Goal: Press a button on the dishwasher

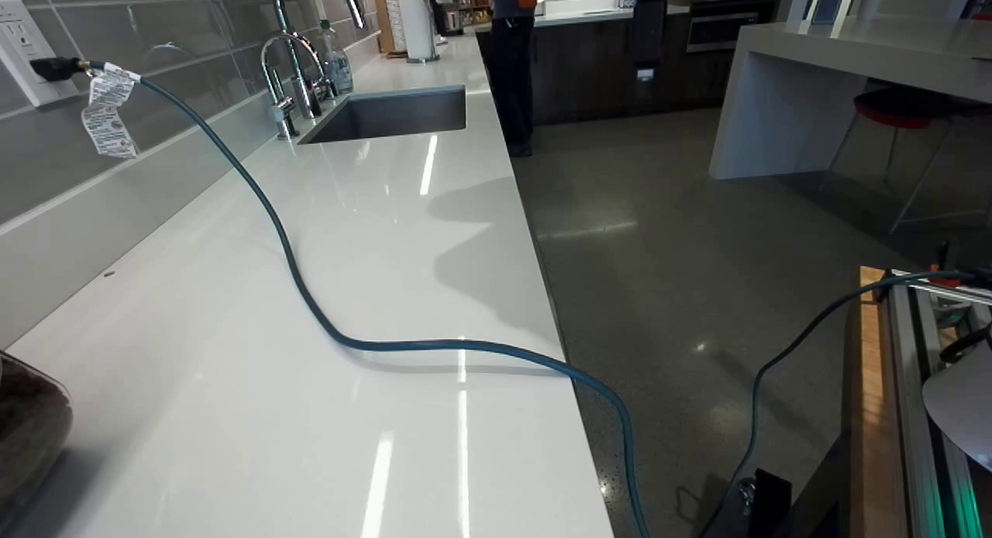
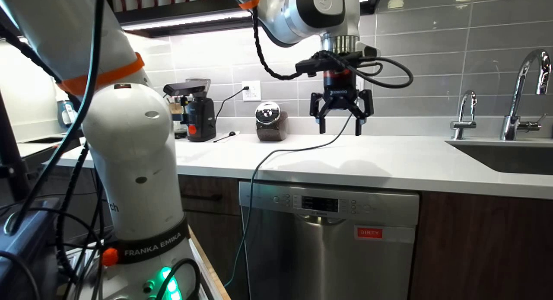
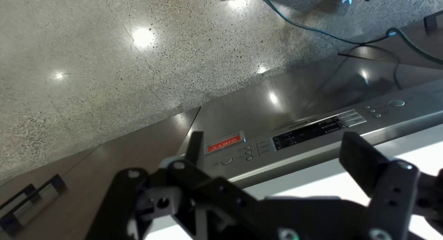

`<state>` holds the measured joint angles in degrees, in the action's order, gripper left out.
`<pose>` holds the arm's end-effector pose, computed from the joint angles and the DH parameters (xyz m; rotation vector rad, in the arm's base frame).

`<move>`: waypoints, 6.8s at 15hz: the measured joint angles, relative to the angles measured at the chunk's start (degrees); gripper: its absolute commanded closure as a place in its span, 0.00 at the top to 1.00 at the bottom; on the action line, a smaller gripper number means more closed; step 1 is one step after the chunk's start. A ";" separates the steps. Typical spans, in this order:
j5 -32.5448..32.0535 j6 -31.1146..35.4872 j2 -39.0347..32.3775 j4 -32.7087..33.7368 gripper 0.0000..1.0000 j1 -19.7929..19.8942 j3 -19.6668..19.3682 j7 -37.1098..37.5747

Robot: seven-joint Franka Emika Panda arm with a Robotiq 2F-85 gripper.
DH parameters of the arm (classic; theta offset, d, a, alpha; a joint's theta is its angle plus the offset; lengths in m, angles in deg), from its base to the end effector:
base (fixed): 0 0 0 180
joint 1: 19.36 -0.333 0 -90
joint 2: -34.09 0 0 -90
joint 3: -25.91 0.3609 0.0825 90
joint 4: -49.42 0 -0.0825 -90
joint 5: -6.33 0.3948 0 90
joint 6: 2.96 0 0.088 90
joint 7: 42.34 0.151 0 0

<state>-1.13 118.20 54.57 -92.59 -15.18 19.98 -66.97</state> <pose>0.4099 -0.0843 0.4117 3.0305 0.5013 -0.0443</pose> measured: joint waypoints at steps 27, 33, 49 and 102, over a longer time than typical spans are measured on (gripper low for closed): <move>11.61 22.05 -12.97 -5.33 1.00 -0.28 -5.17 -31.14; 24.05 26.55 -17.83 -5.57 1.00 -0.41 -5.08 -43.37; 51.60 32.68 -30.56 -1.20 0.49 0.27 -2.21 -68.66; 67.37 32.69 -43.16 10.10 0.00 2.93 3.73 -78.02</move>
<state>66.23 150.89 11.41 -82.49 -12.25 23.71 -144.99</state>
